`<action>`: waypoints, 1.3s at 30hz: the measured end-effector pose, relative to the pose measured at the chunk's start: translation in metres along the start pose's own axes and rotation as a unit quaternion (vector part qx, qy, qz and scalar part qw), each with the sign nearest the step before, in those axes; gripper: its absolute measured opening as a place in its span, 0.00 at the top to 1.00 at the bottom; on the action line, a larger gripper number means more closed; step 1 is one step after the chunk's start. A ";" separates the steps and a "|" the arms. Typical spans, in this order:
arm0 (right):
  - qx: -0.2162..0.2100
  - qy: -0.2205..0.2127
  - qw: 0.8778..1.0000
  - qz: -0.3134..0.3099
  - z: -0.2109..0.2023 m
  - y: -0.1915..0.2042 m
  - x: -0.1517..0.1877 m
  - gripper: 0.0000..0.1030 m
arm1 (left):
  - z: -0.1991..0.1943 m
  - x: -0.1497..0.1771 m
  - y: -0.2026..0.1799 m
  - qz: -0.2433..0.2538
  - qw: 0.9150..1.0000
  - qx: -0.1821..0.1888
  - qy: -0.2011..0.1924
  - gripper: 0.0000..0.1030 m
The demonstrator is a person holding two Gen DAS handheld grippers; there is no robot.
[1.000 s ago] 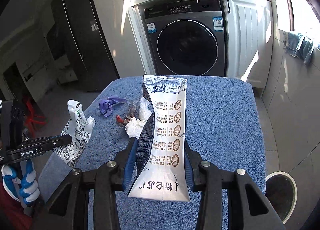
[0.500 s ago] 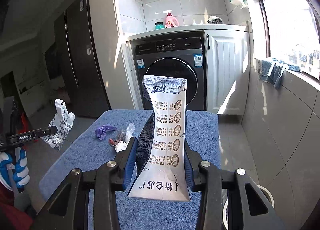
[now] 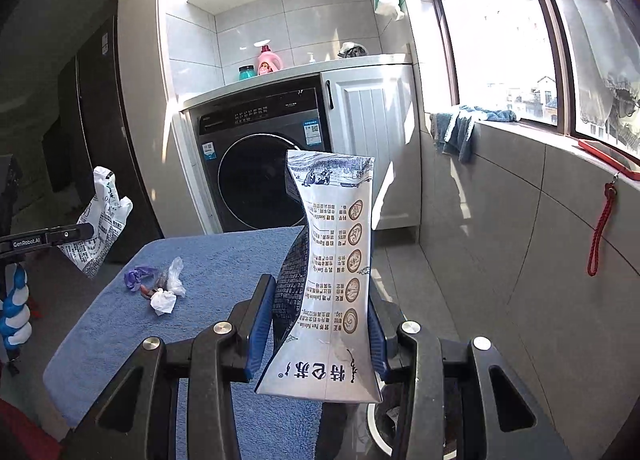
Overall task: Collect trash
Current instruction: 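Carry both bags over the trash bin and open both tools to drop them, then return both tools to the table above the remaining trash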
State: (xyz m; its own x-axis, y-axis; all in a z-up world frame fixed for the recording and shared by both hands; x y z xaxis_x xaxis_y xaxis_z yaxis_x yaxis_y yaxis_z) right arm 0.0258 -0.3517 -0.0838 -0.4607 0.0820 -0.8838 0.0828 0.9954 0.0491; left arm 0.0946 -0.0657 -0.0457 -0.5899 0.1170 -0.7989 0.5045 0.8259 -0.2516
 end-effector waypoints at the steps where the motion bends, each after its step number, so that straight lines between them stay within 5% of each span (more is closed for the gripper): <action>1: 0.009 0.005 1.000 0.005 0.003 -0.011 0.003 0.62 | 0.014 -0.002 -0.012 0.011 1.000 0.008 0.010 0.89; 11: 0.080 0.085 0.992 0.040 0.059 -0.090 0.062 0.62 | 0.176 0.017 -0.125 0.103 0.981 0.092 0.137 0.89; 21: 0.113 0.193 0.971 0.079 0.134 -0.140 0.138 0.62 | 0.321 0.077 -0.169 0.121 0.952 0.119 0.254 0.88; 28: 0.132 0.242 0.958 0.080 0.172 -0.161 0.165 0.61 | 0.374 0.103 -0.190 0.117 0.938 0.138 0.295 0.86; 31: 0.140 0.261 0.952 0.078 0.180 -0.169 0.174 0.56 | 0.390 0.112 -0.195 0.102 0.932 0.146 0.314 0.78; 33: 0.148 0.269 0.949 0.073 0.182 -0.174 0.179 0.45 | 0.397 0.116 -0.198 0.091 0.931 0.153 0.320 0.74; 39: 0.162 0.268 0.946 0.085 0.168 -0.184 0.180 0.44 | 0.389 0.106 -0.196 0.080 0.935 0.160 0.308 0.70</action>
State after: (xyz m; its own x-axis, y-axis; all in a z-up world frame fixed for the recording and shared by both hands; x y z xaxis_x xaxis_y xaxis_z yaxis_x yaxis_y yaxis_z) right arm 0.0764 -0.5291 -0.3301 -0.7905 0.3400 -0.5094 0.4232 0.9045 -0.0531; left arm 0.1784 -0.4299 -0.2934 -0.6915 0.6015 -0.4000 0.7224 0.5749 -0.3842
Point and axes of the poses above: each gripper's, at about its wrist camera, not at the fingertips, and z roughly the way its jaws point, y to its left, x to its underside, the point moved 7 cm from there along z, roughly the way its jaws point, and after that the axes turned 14 degrees about x, right-handed, at the moved point
